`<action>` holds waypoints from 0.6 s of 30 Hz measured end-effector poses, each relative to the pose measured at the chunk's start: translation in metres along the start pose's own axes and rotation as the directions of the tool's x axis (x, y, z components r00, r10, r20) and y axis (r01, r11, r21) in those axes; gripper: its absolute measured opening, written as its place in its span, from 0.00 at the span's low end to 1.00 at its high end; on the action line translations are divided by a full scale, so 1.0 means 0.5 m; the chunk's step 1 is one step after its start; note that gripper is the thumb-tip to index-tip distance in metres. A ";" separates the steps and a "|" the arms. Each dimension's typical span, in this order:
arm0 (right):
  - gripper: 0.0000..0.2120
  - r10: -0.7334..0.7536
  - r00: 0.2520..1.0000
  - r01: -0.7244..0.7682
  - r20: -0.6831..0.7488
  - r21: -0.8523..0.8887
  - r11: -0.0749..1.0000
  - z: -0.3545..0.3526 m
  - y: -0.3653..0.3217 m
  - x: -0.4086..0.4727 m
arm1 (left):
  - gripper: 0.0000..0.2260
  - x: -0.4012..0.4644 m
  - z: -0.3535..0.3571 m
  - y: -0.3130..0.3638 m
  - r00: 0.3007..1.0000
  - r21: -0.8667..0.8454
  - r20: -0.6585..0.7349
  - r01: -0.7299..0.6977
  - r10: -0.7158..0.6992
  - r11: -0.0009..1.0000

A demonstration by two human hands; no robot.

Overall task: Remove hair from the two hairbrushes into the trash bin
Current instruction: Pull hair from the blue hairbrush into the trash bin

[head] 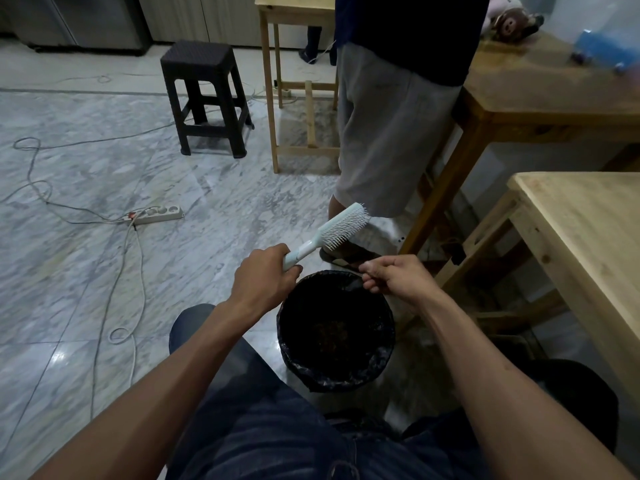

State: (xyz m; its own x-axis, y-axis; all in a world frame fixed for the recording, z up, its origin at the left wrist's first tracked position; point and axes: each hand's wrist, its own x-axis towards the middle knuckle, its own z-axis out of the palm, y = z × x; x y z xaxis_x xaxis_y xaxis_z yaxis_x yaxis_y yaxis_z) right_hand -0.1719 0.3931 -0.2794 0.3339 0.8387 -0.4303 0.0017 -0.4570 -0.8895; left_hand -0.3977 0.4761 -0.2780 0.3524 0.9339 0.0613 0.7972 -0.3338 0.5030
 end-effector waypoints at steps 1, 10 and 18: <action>0.09 -0.008 0.999 0.009 0.038 -0.007 1.000 0.003 -0.001 0.000 | 0.08 0.000 0.000 0.001 1.000 0.001 -0.001 -0.002 0.002 1.000; 0.17 -0.079 0.986 0.119 -0.147 0.282 0.952 0.012 -0.026 0.032 | 0.19 -0.002 -0.007 0.002 0.994 0.047 0.055 -0.095 0.093 0.994; 0.08 -0.270 0.820 0.123 -0.504 -0.305 0.944 0.027 0.019 0.051 | 0.23 -0.008 0.010 0.012 0.985 0.208 0.021 -0.171 0.170 0.963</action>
State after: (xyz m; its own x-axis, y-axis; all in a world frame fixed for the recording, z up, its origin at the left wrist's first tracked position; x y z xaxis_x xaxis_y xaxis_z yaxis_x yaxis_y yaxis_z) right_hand -0.1761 0.4143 -0.3009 0.7488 0.6618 -0.0352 0.3303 -0.4187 -0.8459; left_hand -0.3917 0.4699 -0.2796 0.4929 0.8607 0.1279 0.8097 -0.5075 0.2948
